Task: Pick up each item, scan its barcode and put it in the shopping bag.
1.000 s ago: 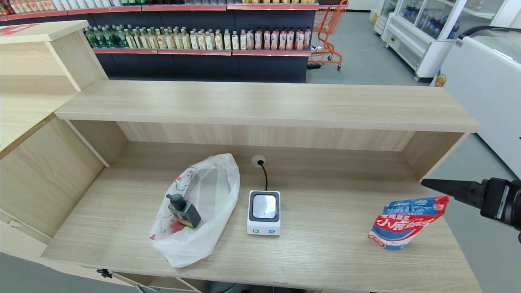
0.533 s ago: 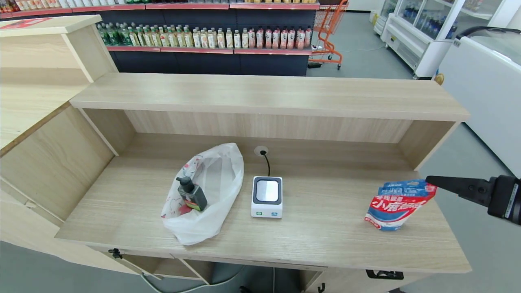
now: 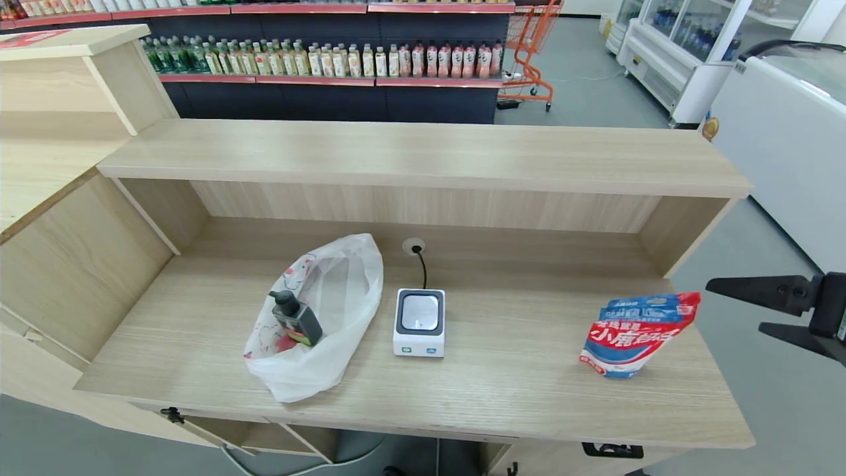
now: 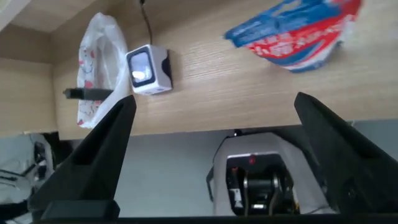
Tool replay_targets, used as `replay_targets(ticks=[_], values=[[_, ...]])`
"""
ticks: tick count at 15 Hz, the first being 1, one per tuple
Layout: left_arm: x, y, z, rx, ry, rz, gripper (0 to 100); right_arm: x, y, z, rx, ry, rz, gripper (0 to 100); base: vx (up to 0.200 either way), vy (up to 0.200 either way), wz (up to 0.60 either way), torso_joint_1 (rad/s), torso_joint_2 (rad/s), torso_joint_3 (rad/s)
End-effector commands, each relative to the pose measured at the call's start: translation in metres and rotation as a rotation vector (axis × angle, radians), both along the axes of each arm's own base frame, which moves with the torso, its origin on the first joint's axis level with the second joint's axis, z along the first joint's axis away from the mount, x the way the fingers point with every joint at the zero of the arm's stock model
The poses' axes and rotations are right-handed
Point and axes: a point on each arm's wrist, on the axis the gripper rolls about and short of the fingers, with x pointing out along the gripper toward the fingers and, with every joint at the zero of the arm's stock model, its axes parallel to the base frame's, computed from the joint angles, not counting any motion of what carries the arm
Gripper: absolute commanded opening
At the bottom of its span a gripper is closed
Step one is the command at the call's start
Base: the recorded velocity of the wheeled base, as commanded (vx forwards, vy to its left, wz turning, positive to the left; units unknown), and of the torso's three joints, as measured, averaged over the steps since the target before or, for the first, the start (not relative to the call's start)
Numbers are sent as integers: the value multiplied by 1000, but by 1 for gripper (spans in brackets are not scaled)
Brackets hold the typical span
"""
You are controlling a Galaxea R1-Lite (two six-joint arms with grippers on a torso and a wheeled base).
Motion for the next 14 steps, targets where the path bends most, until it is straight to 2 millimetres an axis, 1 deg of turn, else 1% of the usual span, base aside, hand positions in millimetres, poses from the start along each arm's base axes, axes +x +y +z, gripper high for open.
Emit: replay_targets(ticks=[1,3,6,8,9,10,11,13,14], values=[[0,0,0,0,0,0,100,-2,-1,18,56,36,-68,100,0,-200,0,27,17,-2],[0,0,0,6,0,-3,100,-2,-2,18,84,116,-152,100,0,0,0,0,0,0],[0,0,0,4,0,-1,100,14,-2,17,131,171,-216,100,0,0,0,0,0,0],[0,0,0,4,0,-3,100,48,0,18,225,300,-305,100,0,0,0,0,0,0],[0,0,0,6,0,-3,100,66,1,13,250,347,-376,100,0,0,0,0,0,0],[0,0,0,4,0,-3,100,76,1,8,251,365,-418,100,0,0,0,0,0,0],[0,0,0,4,0,-1,100,96,1,-4,233,402,-487,100,0,0,0,0,0,0],[0,0,0,4,0,-3,100,112,1,-11,242,431,-513,100,0,0,0,0,0,0],[0,0,0,4,0,-3,100,125,1,-19,261,437,-533,100,0,0,0,0,0,0]])
